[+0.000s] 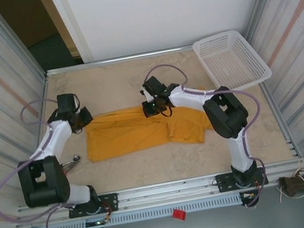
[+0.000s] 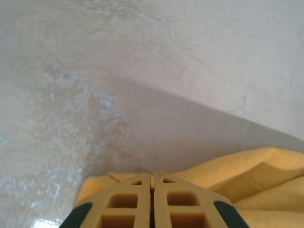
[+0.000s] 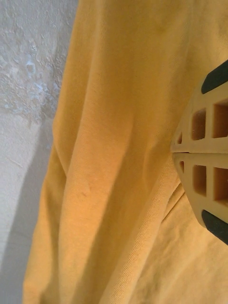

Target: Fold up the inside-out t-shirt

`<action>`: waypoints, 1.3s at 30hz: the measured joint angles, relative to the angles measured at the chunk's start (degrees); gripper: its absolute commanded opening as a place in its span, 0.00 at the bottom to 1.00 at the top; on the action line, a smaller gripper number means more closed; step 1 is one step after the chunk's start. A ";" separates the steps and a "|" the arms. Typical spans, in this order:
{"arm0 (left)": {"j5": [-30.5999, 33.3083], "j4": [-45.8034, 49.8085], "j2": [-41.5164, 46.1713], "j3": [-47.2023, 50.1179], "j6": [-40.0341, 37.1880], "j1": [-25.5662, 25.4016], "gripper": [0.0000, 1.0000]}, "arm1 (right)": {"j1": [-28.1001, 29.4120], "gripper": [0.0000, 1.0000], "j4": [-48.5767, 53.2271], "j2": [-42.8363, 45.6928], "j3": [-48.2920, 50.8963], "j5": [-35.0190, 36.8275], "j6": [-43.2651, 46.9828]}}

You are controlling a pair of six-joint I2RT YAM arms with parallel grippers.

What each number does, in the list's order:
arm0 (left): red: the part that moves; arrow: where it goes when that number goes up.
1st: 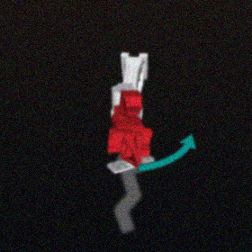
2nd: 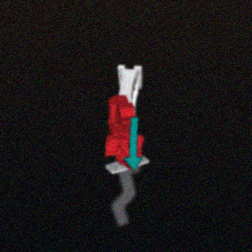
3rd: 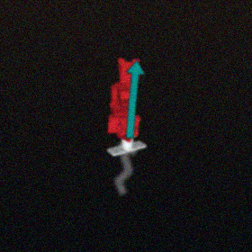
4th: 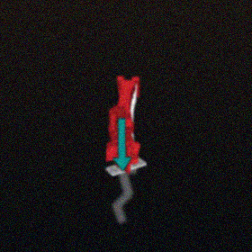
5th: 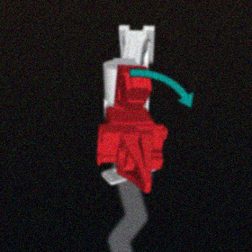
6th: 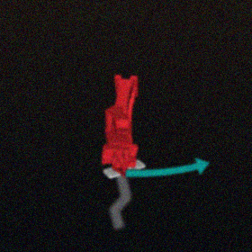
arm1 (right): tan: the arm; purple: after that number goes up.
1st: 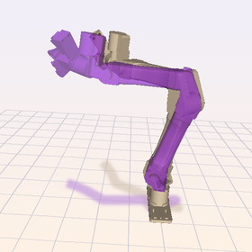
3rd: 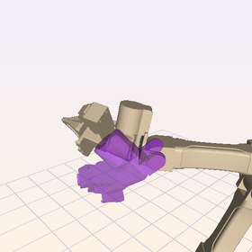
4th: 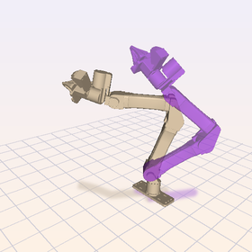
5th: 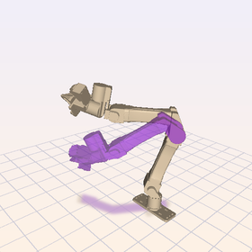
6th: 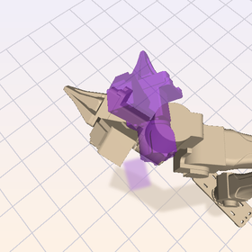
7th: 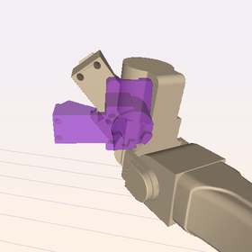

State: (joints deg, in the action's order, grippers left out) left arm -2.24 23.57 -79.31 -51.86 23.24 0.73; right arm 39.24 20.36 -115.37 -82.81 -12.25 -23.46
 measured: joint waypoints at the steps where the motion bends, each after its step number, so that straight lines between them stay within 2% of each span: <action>1: -0.04 -0.48 1.29 1.60 0.87 0.00 0.36 | 0.00 0.00 -0.48 0.24 0.35 0.00 -0.11; 3: -0.13 -1.29 3.26 4.96 2.73 0.00 0.49 | 0.02 0.00 -1.51 0.63 1.49 0.00 -0.39; 5: 0.15 -1.38 4.83 7.85 4.17 0.00 0.54 | 0.02 0.00 -2.12 1.20 3.34 -0.02 -0.50; 8: 0.63 -1.05 7.61 10.34 5.64 0.20 0.55 | 0.15 0.00 -2.49 2.21 6.32 -0.02 -1.05; 9: 0.59 -1.11 8.15 10.32 6.01 0.35 0.55 | 0.22 0.07 -2.54 2.51 7.10 -0.04 -1.25; 10: 0.48 -1.31 8.41 10.05 6.27 0.57 0.55 | 0.35 0.23 -2.54 2.82 7.91 -0.07 -1.44; 11: 0.22 -1.33 8.35 9.40 6.62 0.76 0.54 | 0.55 0.35 -2.54 3.02 8.50 -0.22 -1.68; 12: -0.13 -1.27 7.87 8.48 6.78 0.81 0.54 | 0.70 0.40 -2.56 3.04 8.83 -0.24 -1.86; 14: -1.09 -1.20 5.49 5.11 7.06 0.33 0.54 | 1.01 0.46 -2.54 3.39 9.44 -0.22 -1.86; 19: -3.21 -4.11 -2.05 -2.38 7.93 -4.98 0.53 | -0.22 0.49 -0.59 8.57 10.69 0.44 -2.10; 22: -4.22 -5.92 -5.46 -2.97 9.66 -8.76 0.53 | -3.91 0.58 0.85 13.09 10.91 1.99 -3.04; 25: -4.17 -6.97 -7.30 -0.59 12.15 -11.08 0.54 | -10.05 0.67 1.81 18.62 13.84 4.11 -4.55; 28: -3.34 -6.78 -7.32 3.78 14.25 -10.45 0.54 | -17.00 0.78 3.37 23.56 19.34 6.45 -6.12; 31: -2.34 -6.25 -7.61 6.23 14.75 -7.58 0.54 | -23.28 0.91 6.25 26.23 24.02 8.57 -6.80; 35: -1.88 -6.38 -9.73 5.40 13.99 -4.31 0.54 | -28.46 0.92 8.83 26.47 26.67 9.38 -6.73; 39: -1.44 -5.86 -13.86 1.31 11.52 -4.00 0.54 | -31.43 0.92 8.66 24.87 26.75 7.89 -5.55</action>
State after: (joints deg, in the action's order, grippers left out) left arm -3.68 17.72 -93.17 -50.54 34.76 -3.27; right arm 7.81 29.02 -90.50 -56.05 -4.36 -29.02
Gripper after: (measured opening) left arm 0.540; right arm 0.922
